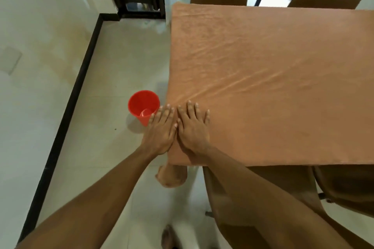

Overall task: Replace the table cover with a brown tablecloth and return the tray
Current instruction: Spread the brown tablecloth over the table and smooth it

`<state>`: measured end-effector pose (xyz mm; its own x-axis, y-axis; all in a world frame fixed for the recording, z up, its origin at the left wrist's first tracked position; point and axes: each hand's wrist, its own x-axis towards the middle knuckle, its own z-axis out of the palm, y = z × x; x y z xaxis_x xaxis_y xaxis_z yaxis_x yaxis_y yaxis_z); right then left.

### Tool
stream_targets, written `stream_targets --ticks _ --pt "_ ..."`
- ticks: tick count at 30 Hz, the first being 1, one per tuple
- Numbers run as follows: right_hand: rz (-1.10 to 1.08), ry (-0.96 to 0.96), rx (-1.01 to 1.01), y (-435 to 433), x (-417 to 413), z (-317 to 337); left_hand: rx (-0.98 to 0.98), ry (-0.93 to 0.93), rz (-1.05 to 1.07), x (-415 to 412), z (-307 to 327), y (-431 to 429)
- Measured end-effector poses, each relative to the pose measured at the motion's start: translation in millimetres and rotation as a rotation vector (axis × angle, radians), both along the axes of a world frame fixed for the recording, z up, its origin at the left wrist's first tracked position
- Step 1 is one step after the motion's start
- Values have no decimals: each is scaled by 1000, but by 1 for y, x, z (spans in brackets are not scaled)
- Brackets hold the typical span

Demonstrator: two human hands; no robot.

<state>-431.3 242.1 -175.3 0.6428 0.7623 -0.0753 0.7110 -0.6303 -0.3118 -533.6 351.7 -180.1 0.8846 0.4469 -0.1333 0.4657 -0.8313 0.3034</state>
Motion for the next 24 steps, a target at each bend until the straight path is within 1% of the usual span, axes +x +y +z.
stream_targets --ticks 3,7,9,12,14,16,18,20,22,23,24 --pt "-31 13 40 6 14 5 -9 -40 -33 -5 7 10" --pt "-267 -45 120 -1 71 13 -68 -82 -94 12 19 20" --pt "-411 -51 79 -8 106 15 -94 -88 -132 32 23 25" --pt "-595 -5 -34 -14 154 14 -109 -110 -186 77 27 38" --pt "-648 37 -89 3 171 8 -107 -134 -228 110 25 53" --pt "-608 17 -98 37 172 -1 -120 -158 -263 138 23 72" --pt "-505 -61 -60 80 168 -7 -122 -192 -300 170 22 93" --pt "-324 -88 -52 121 167 -7 -144 -245 -303 206 24 121" --pt "-64 -85 -63 144 167 -6 -127 -317 -287 233 30 144" --pt "24 -45 -29 148 173 -3 -134 -334 -271 246 32 154" --pt "43 -7 55 145 184 1 -149 -336 -255 259 34 162"
